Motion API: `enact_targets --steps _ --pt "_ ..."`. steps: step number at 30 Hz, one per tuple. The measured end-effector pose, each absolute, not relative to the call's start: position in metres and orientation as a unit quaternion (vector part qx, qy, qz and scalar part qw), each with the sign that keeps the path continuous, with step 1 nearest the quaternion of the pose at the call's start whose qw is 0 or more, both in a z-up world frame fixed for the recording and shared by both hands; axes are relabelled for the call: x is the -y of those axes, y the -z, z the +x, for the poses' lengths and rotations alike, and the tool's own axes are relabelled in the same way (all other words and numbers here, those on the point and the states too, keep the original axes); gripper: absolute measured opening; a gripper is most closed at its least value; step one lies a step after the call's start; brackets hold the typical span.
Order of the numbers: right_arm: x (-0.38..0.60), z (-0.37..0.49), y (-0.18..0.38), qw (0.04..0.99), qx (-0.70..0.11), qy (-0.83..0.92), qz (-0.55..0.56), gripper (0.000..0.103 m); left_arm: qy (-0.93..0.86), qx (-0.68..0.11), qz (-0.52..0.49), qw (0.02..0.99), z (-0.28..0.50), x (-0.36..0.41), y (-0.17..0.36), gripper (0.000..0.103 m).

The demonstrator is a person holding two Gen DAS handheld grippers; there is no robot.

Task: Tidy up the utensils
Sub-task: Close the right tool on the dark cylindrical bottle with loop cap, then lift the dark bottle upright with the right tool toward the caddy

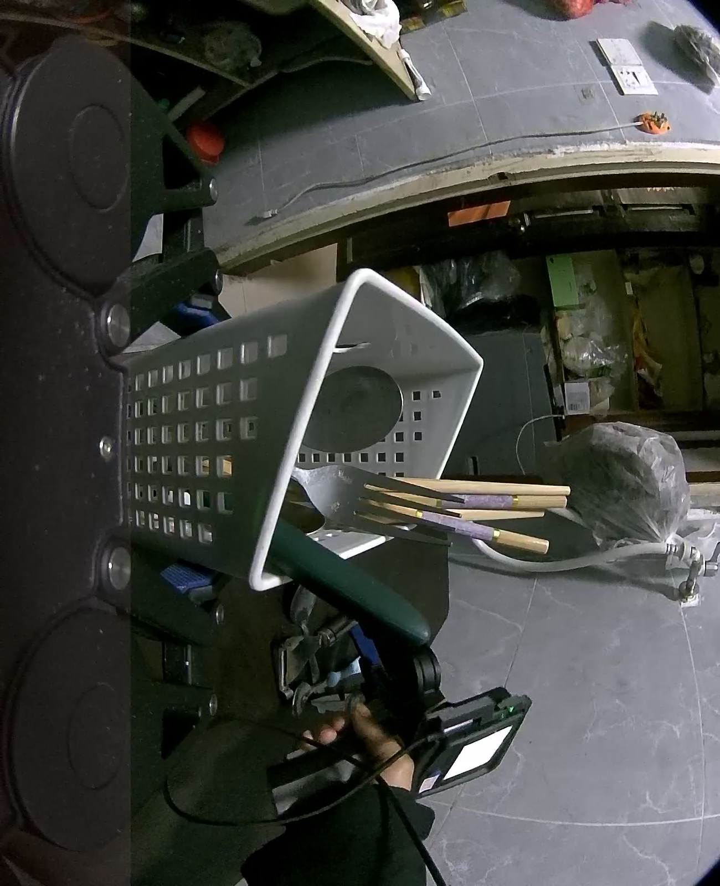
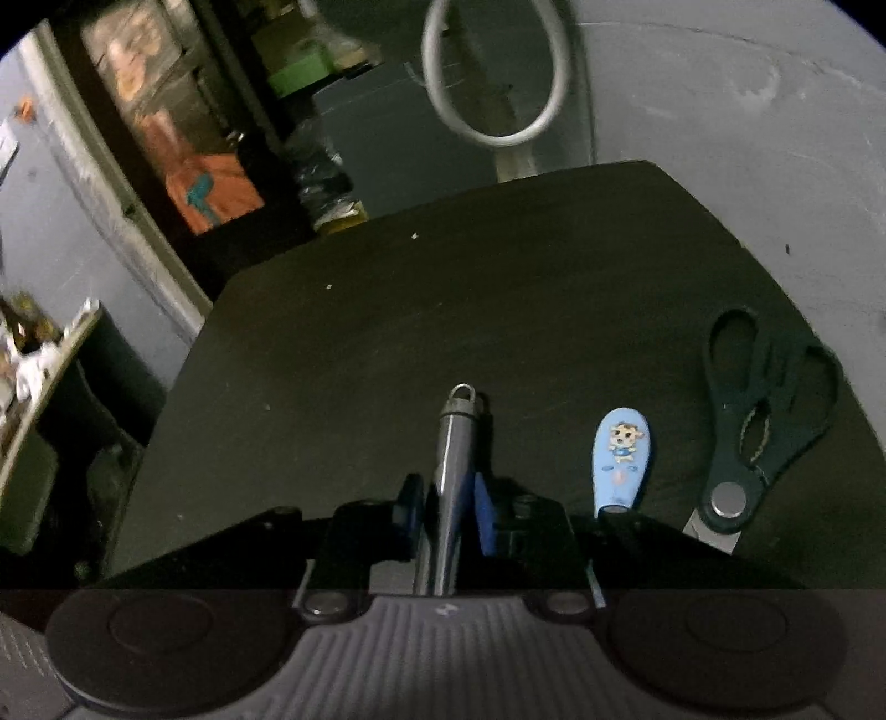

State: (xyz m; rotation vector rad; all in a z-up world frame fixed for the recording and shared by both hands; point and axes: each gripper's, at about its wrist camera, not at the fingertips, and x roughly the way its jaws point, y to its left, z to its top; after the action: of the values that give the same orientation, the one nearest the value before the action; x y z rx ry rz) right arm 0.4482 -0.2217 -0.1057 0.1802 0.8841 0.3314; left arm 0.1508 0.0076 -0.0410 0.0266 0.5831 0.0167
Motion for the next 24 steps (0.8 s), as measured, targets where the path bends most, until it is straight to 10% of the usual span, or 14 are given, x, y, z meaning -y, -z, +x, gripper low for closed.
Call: enact_targets --steps 2,6,11,24 --pt "0.215 0.449 0.102 0.889 -0.425 -0.16 0.062 0.047 -0.009 -0.287 0.012 0.958 0.15 -0.007 0.041 0.076" --pt "0.196 0.45 0.096 0.892 -0.429 -0.142 0.0 0.053 -0.012 -0.286 0.011 0.958 0.149 -0.006 0.041 0.076" --pt "0.181 0.445 0.095 0.898 -0.423 -0.117 -0.04 0.023 -0.014 -0.285 0.007 0.958 0.149 -0.007 0.041 0.076" --pt "0.231 0.41 0.057 0.905 -0.375 -0.172 0.104 0.02 -0.017 -0.281 0.005 0.959 0.148 -0.006 0.042 0.076"
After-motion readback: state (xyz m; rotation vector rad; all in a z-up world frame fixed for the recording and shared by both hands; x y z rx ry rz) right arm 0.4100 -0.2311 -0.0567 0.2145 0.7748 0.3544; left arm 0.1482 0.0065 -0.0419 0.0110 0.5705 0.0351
